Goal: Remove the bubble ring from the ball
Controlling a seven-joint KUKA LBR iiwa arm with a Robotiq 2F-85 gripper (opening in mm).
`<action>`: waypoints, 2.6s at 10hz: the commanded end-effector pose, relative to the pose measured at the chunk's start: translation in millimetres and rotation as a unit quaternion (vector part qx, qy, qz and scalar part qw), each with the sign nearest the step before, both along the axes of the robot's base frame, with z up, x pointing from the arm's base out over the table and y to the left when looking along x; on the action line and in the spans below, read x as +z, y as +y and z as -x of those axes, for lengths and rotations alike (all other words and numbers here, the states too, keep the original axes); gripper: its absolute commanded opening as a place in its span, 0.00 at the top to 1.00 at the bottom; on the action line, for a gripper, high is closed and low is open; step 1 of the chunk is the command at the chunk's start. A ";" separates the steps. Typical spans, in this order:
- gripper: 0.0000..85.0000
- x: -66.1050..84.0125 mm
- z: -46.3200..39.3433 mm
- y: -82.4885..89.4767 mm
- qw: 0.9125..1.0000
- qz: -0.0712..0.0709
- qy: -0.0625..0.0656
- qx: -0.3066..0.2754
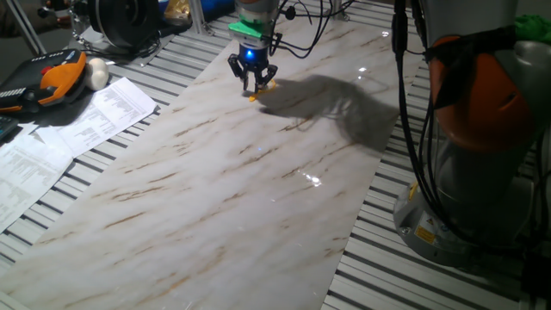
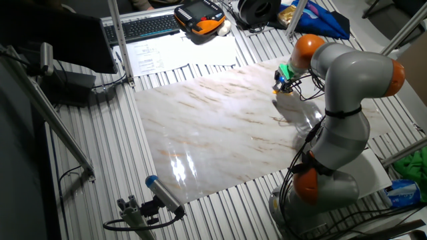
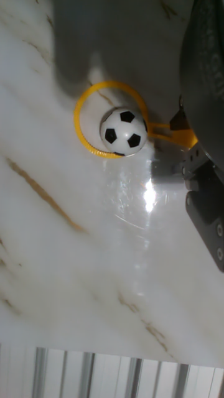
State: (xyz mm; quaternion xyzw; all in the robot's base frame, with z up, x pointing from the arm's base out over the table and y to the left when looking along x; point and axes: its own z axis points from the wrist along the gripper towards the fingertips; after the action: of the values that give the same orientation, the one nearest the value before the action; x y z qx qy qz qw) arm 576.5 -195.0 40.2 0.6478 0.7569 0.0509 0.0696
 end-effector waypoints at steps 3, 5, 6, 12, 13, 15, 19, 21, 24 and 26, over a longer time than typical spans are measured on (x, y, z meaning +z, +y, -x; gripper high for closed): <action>0.60 -4.6 1.8 -1.4 1.000 -0.002 0.001 0.000; 0.60 -6.5 3.0 -2.4 1.000 -0.001 0.010 0.000; 0.60 -7.1 3.6 -2.6 1.000 -0.001 0.011 0.000; 0.60 -13.4 5.5 -4.4 1.000 0.003 0.013 -0.001; 0.60 -14.1 5.6 -4.3 1.000 0.005 0.014 -0.001; 0.60 -15.1 5.8 -3.9 1.000 0.007 0.019 0.001; 0.60 -20.5 7.1 -3.9 0.999 0.014 0.032 0.008; 0.80 -20.7 8.1 -4.8 0.999 0.020 0.043 0.018; 1.00 -20.7 11.2 -7.9 0.997 0.027 0.054 0.041; 1.00 -14.0 11.4 -8.7 0.998 0.025 0.053 0.036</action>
State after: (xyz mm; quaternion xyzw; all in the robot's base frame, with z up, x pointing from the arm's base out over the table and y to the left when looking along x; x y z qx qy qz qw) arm 563.3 -205.7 25.3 0.6210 0.7827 -0.0013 0.0421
